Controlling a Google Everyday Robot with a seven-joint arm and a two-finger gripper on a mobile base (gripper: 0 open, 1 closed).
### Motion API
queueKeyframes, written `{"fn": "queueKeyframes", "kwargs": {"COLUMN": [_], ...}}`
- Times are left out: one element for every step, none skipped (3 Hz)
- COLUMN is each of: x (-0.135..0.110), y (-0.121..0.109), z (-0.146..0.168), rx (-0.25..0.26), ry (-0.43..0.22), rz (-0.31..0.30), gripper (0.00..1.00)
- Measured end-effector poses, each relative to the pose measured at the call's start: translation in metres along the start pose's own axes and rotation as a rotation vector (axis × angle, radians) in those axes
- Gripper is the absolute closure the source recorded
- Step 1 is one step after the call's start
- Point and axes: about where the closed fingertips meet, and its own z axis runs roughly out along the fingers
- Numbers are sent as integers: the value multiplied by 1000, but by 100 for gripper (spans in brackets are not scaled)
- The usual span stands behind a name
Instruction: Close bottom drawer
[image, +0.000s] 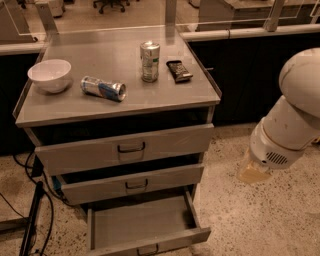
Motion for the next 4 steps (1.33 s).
{"fn": "queueKeyframes", "kwargs": {"x": [0, -2, -7, -7], "y": [0, 7, 14, 14], "z": [0, 39, 128, 128], "rx": [0, -37, -111, -111], "ry": [0, 4, 6, 6], "rz": [0, 28, 115, 115], "gripper": [100, 100, 100, 100]}}
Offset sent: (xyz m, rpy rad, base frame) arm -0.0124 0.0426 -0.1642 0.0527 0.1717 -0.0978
